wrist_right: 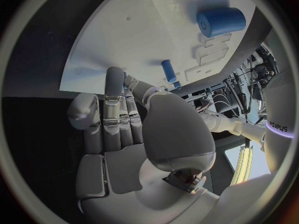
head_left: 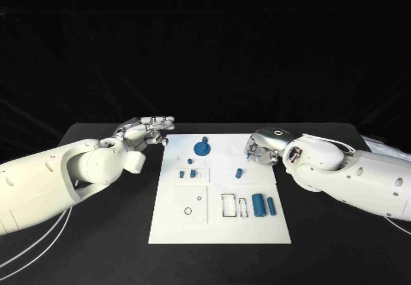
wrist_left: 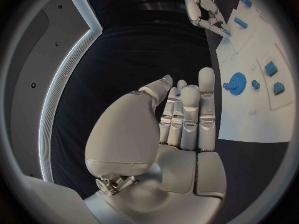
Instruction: Assemble the parts on the task board
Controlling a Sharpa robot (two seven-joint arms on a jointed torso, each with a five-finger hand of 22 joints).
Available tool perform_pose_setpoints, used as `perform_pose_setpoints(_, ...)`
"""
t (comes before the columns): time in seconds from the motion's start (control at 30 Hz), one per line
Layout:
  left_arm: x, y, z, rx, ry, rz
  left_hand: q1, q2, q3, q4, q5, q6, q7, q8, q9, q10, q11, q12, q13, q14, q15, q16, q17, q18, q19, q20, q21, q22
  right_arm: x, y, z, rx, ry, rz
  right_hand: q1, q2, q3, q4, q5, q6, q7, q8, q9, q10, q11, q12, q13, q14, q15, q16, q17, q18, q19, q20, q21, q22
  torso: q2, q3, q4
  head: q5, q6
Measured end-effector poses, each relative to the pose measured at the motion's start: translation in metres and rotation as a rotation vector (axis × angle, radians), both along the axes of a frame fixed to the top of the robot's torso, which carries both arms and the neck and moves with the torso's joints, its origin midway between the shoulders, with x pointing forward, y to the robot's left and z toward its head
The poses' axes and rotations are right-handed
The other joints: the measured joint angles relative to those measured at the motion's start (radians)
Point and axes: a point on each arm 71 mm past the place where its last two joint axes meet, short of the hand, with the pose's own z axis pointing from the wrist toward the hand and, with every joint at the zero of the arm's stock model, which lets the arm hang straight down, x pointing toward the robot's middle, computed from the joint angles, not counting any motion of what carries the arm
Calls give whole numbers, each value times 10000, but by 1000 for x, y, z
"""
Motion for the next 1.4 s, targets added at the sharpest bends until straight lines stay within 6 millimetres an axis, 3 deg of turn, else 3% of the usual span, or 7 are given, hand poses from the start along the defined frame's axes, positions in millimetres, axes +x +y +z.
perform_pose_setpoints(0.4,0,1,-1,126,4,32,38,38,-29,-28,0,-35,-34,0,0,0,0,0,0,0,0,0,-16,1,0,0,-36,-33,-12,6,13,464,-393,312,81,-3,98,-42,-3,-4,6,24,-5,71,0,-15,-3,0,1,39,17,-1,-1,1,47,4,-10,2,1,20,2)
perform_pose_setpoints(0.7,0,0,-1,177,3,15,38,38,-29,-28,0,-35,-35,0,1,0,0,0,-1,1,0,0,-15,0,0,0,-35,-32,-33,51,19,1159,-352,1449,80,-4,145,-25,-22,28,42,20,-19,71,1,-15,-3,0,1,39,26,-1,-1,1,47,2,-3,-7,10,162,15)
perform_pose_setpoints(0.9,-1,-3,-2,166,16,-61,38,38,-28,-28,0,-35,-35,0,1,0,0,0,9,0,0,0,-40,0,0,0,-35,-32,-49,87,12,1534,-83,2286,80,-4,165,-30,-11,26,44,9,-17,100,31,-15,-3,0,1,38,35,0,37,39,47,26,1,-19,16,395,-28)
perform_pose_setpoints(1.07,-2,-6,-4,148,64,-139,38,38,-29,-28,0,-35,-36,0,1,0,0,0,9,0,0,0,-40,1,0,0,-35,-32,-63,114,-6,1732,344,2900,79,-5,211,-39,10,23,46,-1,-7,107,38,-16,-6,-38,39,38,47,0,37,39,47,49,10,-29,18,589,-108)
perform_pose_setpoints(1.2,-4,-8,-6,139,92,-182,38,38,-28,-28,0,-35,-35,0,1,0,0,0,9,0,1,0,-39,-1,0,0,-35,-31,-69,125,-19,1745,620,3160,79,-5,222,-30,9,14,55,-27,-7,107,38,-16,-7,-38,40,77,49,0,37,39,47,50,16,-27,16,765,-181)
perform_pose_setpoints(1.4,-5,-9,-7,178,84,-228,34,34,-58,2,0,-42,-30,0,1,-56,24,75,29,-33,34,0,-80,0,-33,33,-77,-62,-72,133,-31,1640,872,3327,79,-5,243,-9,8,9,58,-57,-7,107,39,-53,-7,-38,39,77,62,0,37,39,47,-2,17,-21,13,924,-280)
